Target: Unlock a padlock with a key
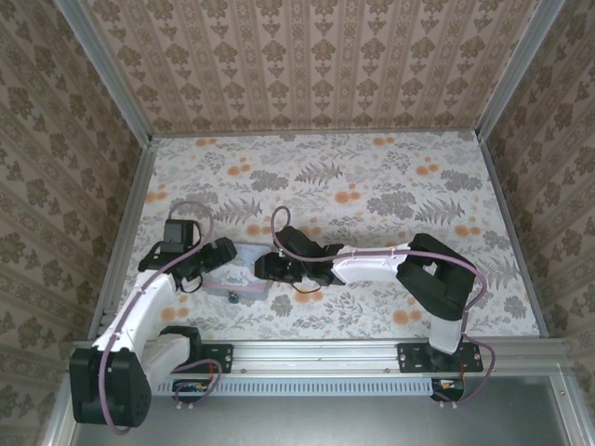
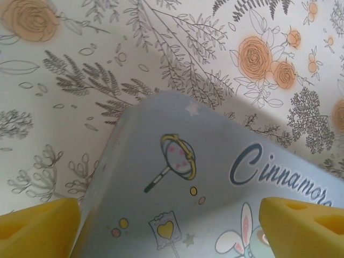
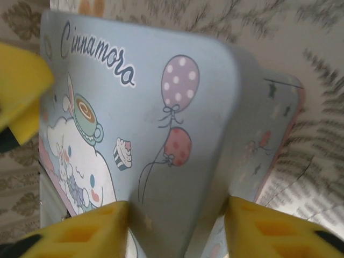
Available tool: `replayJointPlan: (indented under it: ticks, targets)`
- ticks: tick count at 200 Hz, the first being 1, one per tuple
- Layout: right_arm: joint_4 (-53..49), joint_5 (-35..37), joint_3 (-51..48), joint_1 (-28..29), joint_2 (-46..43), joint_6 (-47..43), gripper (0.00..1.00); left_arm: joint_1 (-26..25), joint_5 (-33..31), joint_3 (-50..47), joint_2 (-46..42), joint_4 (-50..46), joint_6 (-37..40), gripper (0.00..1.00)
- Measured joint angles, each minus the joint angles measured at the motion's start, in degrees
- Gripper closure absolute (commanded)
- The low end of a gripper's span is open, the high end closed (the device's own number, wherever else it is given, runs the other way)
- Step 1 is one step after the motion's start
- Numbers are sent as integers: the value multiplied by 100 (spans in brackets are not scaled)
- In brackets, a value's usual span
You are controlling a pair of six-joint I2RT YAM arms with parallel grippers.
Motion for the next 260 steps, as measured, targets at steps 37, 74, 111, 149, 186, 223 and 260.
replayJointPlan:
  ticks: [37, 74, 111, 149, 186, 223, 260]
  targets:
    - [313, -125, -251, -704, -118, 94, 65, -1058, -533, 186, 693, 535, -380, 5]
    - [337, -144, -603, -1480, -431, 61, 64, -2013, -844, 1043, 1926, 879, -723, 5]
    - [238, -146, -977, -2216, -815, -85, 62, -2535, -866, 1974, 3045, 1115, -866, 5]
    - [140, -219, -1075, -2653, -935, -225, 57, -2695, -774, 2400, 3558, 1362, -898, 4]
    - [125, -291, -1108, -2796, -953, -256, 54, -2693, -721, 2577, 3805, 1541, -933, 4]
    - [125, -350, -1180, -2929, -1001, -249, 53, -2721, -656, 2736, 4028, 1692, -979, 3]
    - [116, -337, -1502, -3180, -1309, -229, 53, -2955, -684, 3064, 4371, 1867, -1019, 3]
